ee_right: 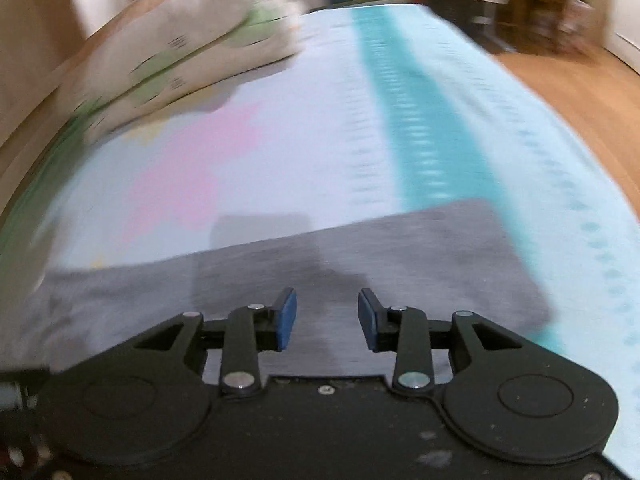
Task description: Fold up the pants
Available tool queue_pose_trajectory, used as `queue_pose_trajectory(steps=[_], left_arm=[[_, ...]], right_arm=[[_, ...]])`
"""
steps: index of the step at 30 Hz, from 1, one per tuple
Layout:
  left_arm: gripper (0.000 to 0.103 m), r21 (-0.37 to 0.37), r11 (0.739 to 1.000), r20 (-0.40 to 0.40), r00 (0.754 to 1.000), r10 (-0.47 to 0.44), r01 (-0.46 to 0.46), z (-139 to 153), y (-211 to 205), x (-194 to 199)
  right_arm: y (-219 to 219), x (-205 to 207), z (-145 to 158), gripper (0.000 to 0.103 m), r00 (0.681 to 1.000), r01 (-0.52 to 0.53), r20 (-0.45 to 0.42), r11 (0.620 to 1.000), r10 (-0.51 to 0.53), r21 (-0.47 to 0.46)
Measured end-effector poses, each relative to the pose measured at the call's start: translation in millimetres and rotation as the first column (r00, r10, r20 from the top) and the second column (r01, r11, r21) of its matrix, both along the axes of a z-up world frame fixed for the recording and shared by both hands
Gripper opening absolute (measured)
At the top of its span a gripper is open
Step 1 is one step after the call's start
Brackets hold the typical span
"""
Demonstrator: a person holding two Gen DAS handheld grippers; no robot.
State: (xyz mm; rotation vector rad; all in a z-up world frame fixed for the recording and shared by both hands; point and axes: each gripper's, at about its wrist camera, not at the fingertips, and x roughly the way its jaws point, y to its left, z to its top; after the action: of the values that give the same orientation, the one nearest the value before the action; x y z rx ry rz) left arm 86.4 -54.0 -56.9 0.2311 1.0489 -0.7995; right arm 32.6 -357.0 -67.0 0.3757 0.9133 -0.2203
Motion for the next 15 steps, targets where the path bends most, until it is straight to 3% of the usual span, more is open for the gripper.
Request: queue_pose_trajectory(steps=[4,7,15], left_arm=[[0.054,0.069,0.995,0.028,0.997,-0.077,0.075,-11,-17,-11],[0.059,0.071,0.995,0.021,0.997,-0.073,0.071,-13,-22,-9],[0.059,0.087,0.991,0.013,0.994,-0.107,0.105,-12,-30,-1]], right_arm=[[-42,-30,-7,0.04,0.993,0.115,-0.028,0.993,-0.114,0.04],[-68,-43,-17,0.041,0.983,0.182,-0.053,0.98,-0.178,0.078],[-114,-55,-46,0.042,0.963,0.266,-0.084,0.952,-0.255,0.152]])
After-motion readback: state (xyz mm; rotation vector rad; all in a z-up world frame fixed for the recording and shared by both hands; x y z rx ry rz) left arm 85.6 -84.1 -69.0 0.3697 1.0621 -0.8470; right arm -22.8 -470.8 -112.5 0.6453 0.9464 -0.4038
